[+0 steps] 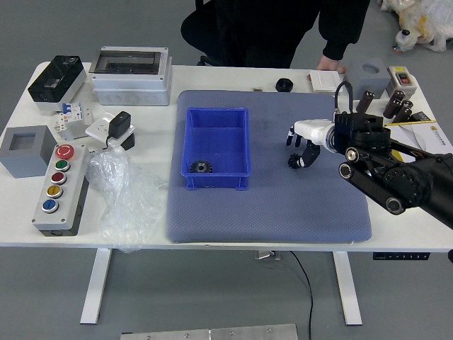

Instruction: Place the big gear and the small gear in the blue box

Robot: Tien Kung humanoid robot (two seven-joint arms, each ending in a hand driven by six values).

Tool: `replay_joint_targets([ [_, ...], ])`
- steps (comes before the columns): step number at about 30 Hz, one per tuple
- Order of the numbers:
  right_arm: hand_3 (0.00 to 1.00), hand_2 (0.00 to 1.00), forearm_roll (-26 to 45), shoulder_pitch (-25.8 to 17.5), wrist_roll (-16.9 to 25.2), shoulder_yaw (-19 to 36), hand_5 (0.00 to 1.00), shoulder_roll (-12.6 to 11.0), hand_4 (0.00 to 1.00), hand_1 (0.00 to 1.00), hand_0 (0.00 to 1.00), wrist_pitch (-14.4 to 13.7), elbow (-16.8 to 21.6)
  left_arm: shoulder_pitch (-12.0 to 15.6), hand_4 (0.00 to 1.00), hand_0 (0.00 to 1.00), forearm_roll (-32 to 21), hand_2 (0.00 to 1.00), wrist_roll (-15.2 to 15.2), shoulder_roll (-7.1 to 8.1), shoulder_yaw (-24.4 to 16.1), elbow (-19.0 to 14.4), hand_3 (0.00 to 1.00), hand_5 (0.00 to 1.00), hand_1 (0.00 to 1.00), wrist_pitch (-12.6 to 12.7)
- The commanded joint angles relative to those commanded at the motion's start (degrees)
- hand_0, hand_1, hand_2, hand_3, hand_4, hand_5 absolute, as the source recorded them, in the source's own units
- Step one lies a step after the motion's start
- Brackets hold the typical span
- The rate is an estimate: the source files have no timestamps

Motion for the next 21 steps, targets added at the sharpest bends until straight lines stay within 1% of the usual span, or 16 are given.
replay_joint_targets([
  [21,0.687,0.702,0.4,-1.0,0.1,0.2,0.04,0.4,0.718,0.535,0.515,-0.2,-0.7,0.0,0.6,0.861,0.1,0.826,0.0,-0.28,-0.2,0.0,0.777,0.374,0.83,0.0],
])
